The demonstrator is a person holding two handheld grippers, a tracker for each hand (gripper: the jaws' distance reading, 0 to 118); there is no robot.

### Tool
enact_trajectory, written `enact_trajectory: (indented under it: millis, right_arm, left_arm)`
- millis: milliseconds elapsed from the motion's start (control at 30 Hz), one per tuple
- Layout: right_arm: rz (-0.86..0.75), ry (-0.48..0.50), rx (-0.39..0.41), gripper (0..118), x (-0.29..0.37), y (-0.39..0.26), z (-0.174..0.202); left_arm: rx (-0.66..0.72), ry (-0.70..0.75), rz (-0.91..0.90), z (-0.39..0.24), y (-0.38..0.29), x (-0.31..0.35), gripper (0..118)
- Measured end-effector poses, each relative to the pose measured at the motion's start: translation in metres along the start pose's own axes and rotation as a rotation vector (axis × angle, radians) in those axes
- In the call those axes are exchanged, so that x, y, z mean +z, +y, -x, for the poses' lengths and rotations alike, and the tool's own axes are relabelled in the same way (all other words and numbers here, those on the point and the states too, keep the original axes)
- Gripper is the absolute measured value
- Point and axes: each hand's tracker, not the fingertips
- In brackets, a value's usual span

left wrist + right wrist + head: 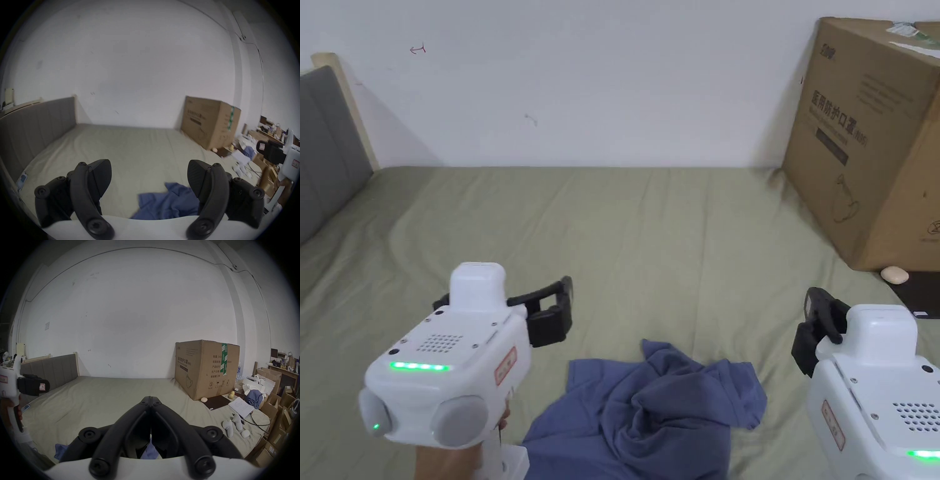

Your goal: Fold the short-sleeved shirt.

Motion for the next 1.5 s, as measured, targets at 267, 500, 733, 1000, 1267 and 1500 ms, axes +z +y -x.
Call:
enact_trajectory:
  millis: [267, 500, 733, 1000, 1267, 1500]
  right_arm:
    - [-0.012, 0.024, -0.001, 0, -0.002, 0.003, 0.012]
    - [-0.004, 0.038, 0.001, 0, -0.002, -0.001, 0.016]
    - [0.031, 0.042, 0.000, 0, -0.003, -0.017, 0.016]
    - [0.093, 0.050, 0.014, 0, -0.010, -0.036, 0.015]
    - [0.133, 0.057, 0.003, 0, -0.017, -0.045, 0.013]
    - [0.154, 0.048, -0.006, 0, -0.025, -0.050, 0.011]
  left_arm:
    - [-0.022, 0.065, -0.032, 0.024, -0.015, 0.014, 0]
    - [0.014, 0.100, 0.094, 0.034, -0.024, 0.008, 0]
    - [0.141, 0.082, 0.402, 0.057, -0.080, -0.003, 0]
    - [0.279, 0.067, 0.688, 0.068, -0.148, -0.007, 75]
    - [0.141, 0.191, 0.783, 0.058, -0.189, -0.020, 105]
    - [0.080, 0.183, 0.805, 0.049, -0.205, -0.027, 18]
